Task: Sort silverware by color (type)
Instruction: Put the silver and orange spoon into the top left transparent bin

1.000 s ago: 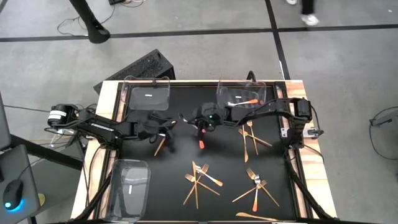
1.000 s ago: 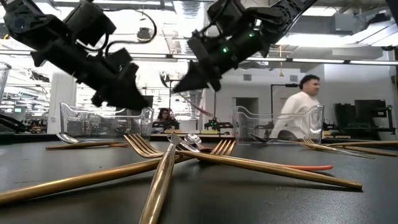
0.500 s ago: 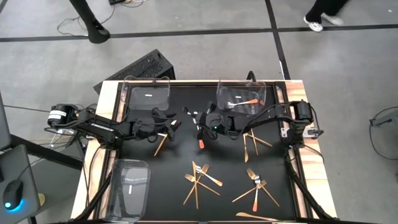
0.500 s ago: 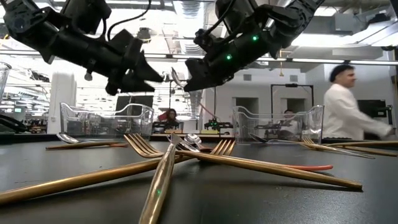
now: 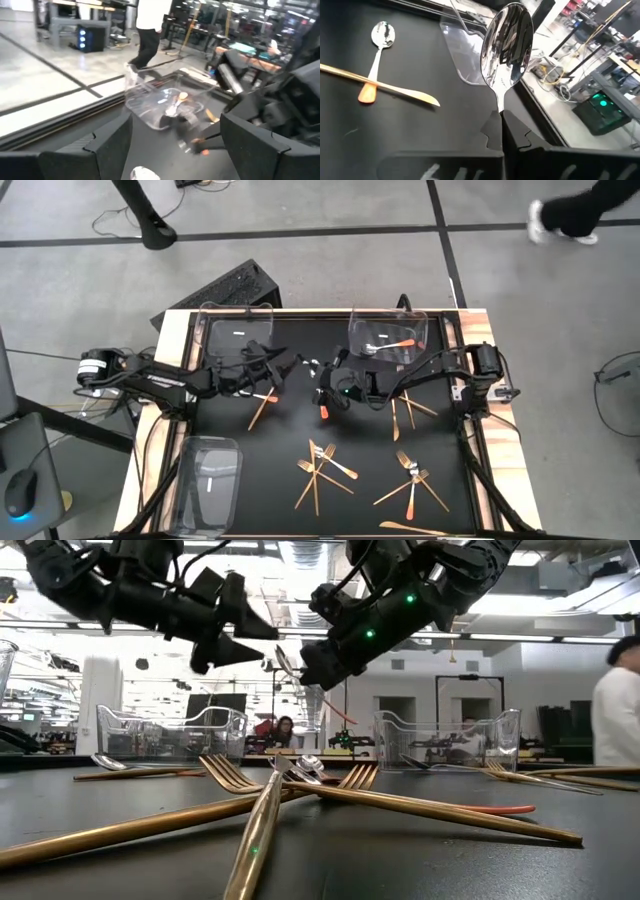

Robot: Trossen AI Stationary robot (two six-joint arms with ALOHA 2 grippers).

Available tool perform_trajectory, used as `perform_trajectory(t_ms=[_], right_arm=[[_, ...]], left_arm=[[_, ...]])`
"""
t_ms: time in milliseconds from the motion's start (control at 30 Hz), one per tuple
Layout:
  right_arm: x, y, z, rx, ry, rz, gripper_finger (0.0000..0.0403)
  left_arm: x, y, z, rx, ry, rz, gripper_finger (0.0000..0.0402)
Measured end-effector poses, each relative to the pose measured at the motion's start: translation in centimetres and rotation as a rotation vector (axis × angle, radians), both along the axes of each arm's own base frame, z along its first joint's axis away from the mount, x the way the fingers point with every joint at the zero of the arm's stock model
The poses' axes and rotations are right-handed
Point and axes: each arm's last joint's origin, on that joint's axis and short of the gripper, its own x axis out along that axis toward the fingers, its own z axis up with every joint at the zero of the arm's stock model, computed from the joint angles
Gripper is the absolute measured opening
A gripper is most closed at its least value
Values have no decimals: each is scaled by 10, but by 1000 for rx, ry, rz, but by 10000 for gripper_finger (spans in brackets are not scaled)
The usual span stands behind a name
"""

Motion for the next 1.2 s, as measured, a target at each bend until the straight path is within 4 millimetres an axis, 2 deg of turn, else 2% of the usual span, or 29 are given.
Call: perform_trajectory(t_ms=[133,267,400,633,933,1067,1200], right_arm=[[0,0,0,0,1,-2,5],[0,0,0,-8,1,-17,5],[-1,4,1,-52,23,-28,5],[0,6,1,-62,26,-24,5],[-1,6,0,-83,50,-19,5],[-1,6,0,-86,55,-26,5],[-1,6,0,-87,55,-29,5]], left_arm=[[8,1,11,28,39,-11,281],[11,2,12,25,88,18,281],[9,7,8,-1,121,71,270],[18,12,2,-15,84,2,228],[29,14,-17,-17,102,4,217],[29,15,-15,2,88,20,185],[30,15,-14,30,85,21,133]])
